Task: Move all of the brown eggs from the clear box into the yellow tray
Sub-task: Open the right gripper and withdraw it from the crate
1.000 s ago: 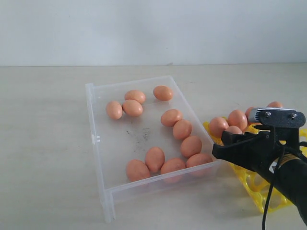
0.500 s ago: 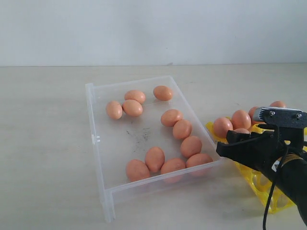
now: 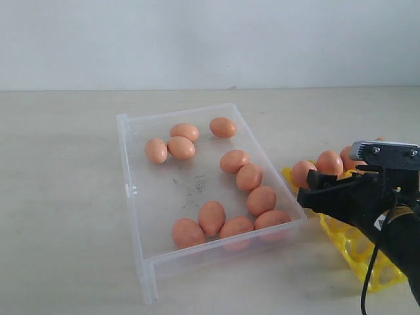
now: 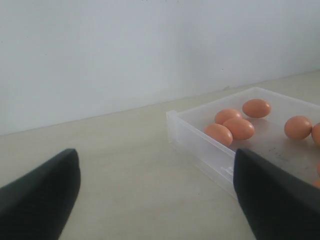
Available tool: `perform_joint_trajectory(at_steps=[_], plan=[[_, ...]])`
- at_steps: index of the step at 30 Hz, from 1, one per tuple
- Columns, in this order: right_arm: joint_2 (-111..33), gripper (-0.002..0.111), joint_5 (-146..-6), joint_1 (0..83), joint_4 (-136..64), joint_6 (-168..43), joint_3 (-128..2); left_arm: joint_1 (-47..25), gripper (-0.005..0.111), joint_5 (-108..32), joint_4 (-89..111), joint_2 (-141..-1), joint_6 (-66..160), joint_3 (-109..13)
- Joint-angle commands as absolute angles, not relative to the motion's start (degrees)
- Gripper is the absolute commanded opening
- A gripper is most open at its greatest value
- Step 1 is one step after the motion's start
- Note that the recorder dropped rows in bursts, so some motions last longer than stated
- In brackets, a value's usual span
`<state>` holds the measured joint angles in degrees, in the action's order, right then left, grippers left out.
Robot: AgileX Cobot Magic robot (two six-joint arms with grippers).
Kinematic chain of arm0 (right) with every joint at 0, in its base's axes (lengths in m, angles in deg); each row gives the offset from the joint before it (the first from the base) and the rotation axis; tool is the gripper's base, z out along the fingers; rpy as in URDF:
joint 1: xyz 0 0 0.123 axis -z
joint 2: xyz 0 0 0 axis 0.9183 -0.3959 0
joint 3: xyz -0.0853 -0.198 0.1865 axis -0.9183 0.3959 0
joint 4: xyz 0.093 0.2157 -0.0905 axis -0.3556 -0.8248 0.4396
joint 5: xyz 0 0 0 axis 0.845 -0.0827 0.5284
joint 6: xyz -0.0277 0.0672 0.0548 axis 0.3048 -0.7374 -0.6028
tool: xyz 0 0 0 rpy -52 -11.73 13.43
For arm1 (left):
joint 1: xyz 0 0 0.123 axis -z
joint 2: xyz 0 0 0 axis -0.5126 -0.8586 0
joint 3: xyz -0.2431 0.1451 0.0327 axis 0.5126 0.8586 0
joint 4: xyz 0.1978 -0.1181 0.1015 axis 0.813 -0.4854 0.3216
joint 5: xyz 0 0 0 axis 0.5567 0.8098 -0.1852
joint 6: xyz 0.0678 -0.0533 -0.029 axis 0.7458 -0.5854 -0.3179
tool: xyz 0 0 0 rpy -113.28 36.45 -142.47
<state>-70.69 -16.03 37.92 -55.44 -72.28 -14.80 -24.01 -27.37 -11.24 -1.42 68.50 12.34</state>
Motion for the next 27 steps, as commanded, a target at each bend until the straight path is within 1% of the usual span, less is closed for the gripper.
perform_joint_trajectory(at_steps=[1, 7, 11, 13, 16, 18, 19, 21, 23, 25, 27], plan=[[-67.0, 0.065, -14.26, 38.16, -55.67, -71.27, -14.75, -23.64, 0.078, -27.8, -11.62, -1.19, 68.05, 12.57], [-59.01, 0.065, -16.82, 38.16, -54.52, -70.24, -14.75, -23.64, 0.078, -27.8, -11.62, -1.19, 68.05, 12.57], [-53.25, 0.065, -23.99, 38.16, -43.68, -74.44, -15.26, -23.64, 0.078, -27.8, -11.62, -1.19, 68.05, 12.57], [-50.85, 0.065, -34.53, 38.16, -34.61, -78.89, -18.03, -23.64, 0.078, -27.8, -11.62, -1.19, 68.05, 12.57], [-49.95, 0.065, -60.37, 37.63, -16.6, -93.67, -26.08, -23.64, 0.078, -27.8, -11.62, -1.19, 68.05, 12.57], [-50.21, 0.065, -75.78, 35.49, -4.43, -104.82, -31.58, -23.64, 0.078, -27.8, -11.62, -1.19, 68.05, 12.57], [-50.35, 0.065, -81.38, 34.03, -1.91, -107.07, -33.91, -23.64, 0.078, -27.8, -11.62, -1.19, 68.05, 12.57], [-50.57, 0.065, -92.35, 31.04, -2.72, -105.36, -37.75, -23.64, 0.078, -27.8, -11.62, -1.19, 68.05, 12.57], [-50.72, 0.065, -98.32, 28.03, -8.46, -97.29, -40.83, -23.64, 0.078, -27.8, -11.62, -1.19, 68.05, 12.57], [-50.95, 0.065, -100.57, 26.03, -16.38, -87.54, -43.18, -23.64, 0.078, -27.8, -11.62, -1.19, 68.05, 12.57], [-51.5, 0.062, -102.06, 24.22, -24.84, -77.09, -46.19, -23.64, 0.078, -27.8, -11.62, -1.19, 68.05, 12.57]])
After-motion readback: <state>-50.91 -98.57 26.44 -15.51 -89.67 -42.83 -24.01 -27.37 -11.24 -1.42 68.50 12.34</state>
